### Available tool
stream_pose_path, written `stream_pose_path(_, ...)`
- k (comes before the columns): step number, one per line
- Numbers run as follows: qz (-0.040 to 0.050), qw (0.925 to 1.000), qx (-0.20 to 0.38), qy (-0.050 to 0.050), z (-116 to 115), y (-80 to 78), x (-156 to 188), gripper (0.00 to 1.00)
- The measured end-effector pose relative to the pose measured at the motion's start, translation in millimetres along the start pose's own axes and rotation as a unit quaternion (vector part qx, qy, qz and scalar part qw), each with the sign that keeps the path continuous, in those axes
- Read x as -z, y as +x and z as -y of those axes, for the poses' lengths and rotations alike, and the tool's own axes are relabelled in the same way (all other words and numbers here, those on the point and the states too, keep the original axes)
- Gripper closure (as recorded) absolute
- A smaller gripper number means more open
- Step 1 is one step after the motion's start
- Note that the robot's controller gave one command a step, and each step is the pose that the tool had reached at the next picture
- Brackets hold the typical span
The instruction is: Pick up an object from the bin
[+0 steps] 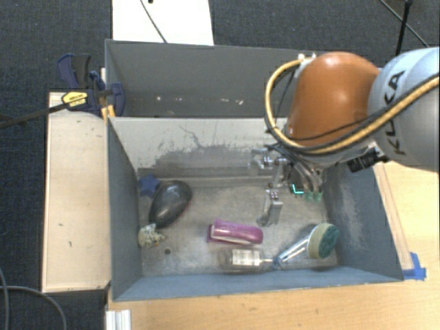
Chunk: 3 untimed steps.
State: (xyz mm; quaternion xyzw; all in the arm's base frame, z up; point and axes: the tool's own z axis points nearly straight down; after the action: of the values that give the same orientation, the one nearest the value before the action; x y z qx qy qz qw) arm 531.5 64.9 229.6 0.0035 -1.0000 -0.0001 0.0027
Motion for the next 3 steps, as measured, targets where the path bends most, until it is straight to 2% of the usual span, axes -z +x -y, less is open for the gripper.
stream_pose_path(1, 0.0003, 0.9912, 0.132, 0.000, -5.1, 45.9, -113.8, 0.00)
stream_pose_path(2, 0.0078, 0.9943, 0.107, 0.000, -24.9, 46.0, -160.0, 0.00)
stream_pose_path(3, 0.0053, 0.9944, 0.105, 0.000, -24.0, 47.5, -159.1, 1.00)
